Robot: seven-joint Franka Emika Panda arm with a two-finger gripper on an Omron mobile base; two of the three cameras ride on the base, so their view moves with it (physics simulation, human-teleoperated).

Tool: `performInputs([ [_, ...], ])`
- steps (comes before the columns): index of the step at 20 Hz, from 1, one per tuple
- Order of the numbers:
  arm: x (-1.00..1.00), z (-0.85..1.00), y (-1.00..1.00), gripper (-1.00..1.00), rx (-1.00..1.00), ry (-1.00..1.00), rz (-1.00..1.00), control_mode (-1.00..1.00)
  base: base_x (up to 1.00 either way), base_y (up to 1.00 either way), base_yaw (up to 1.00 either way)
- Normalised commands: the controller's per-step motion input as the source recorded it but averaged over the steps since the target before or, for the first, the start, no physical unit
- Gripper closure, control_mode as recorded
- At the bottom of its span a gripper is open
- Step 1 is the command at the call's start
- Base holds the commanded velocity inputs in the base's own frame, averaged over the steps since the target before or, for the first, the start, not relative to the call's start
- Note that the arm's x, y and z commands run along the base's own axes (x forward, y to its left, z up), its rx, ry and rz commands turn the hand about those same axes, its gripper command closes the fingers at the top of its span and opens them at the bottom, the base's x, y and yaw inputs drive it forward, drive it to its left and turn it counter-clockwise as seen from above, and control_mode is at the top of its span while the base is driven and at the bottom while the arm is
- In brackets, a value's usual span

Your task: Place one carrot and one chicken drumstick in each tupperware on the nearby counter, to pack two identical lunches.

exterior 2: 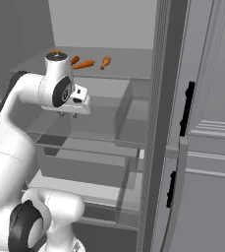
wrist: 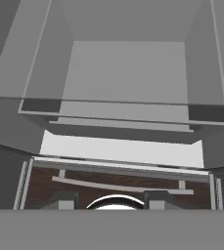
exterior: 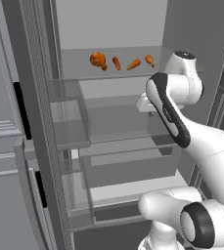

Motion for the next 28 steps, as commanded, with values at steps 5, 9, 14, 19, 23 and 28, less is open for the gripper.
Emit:
performInputs([
  [5, -0.22, 0.16, 0.29, -1.00, 0.00, -0.07, 0.00, -1.00, 0.00, 0.00, 0.00],
  [9, -0.29, 0.98, 0.24, -1.00, -0.03, -0.30, 0.00, -1.00, 0.00, 0.00, 0.00],
  [14, 0.03, 0.99, -0.04, -1.00, -0.03, -0.25, -0.03, -1.00, 0.00, 0.00, 0.00],
  [19, 0.18, 0.76, -0.27, -1.00, 0.00, -0.38, -0.08, -1.00, 0.00, 0.00, 0.00],
  [23, 0.71, 0.10, -0.21, -1.00, -0.02, -0.24, -0.11, -1.00, 0.00, 0.00, 0.00],
  [28, 1.00, 0.00, -0.40, -1.00, -0.01, 0.00, -0.07, -1.00, 0.00, 0.00, 0.00],
])
